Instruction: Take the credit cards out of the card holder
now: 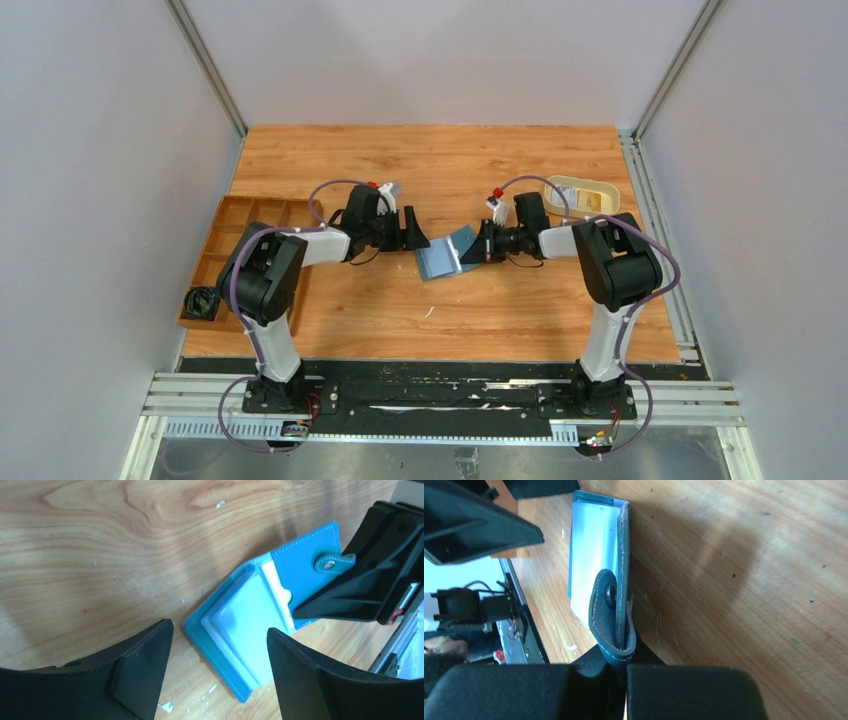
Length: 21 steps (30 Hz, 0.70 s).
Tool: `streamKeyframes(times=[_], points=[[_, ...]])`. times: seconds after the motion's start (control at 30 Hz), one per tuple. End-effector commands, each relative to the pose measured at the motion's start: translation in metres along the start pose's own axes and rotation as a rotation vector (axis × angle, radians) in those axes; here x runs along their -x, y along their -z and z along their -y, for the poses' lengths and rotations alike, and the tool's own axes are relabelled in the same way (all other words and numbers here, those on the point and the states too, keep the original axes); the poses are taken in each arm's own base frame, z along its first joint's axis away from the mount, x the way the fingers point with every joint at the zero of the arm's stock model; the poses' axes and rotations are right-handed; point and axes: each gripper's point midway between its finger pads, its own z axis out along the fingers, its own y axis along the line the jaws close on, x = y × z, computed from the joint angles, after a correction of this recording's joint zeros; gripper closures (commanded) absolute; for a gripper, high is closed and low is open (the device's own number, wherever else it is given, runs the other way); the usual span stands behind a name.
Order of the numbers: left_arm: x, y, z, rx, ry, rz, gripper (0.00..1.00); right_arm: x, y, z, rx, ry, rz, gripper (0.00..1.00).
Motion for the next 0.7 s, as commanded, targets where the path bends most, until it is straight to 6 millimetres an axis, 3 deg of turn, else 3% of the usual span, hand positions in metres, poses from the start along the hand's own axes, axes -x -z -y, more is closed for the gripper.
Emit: streamKeyframes(times=[0.0,0.3,0.67], points=[[-0.032,0.008,-0.011,0.007,0.034,-0.063,0.20,0.005,-0.004,0.005,-0.025,-0.050,0.059,1.00],[-0.046,0.008,-0.002,-0.095,0.100,-0.027,0.19,0.020,-0.001,0.007,-0.026,-0.103,0.152,1.00],[-0.054,0.003,0.011,-0.242,0.269,0.042,0.21,0.018,-0.001,0.003,0.010,-0.113,0.170,1.00]])
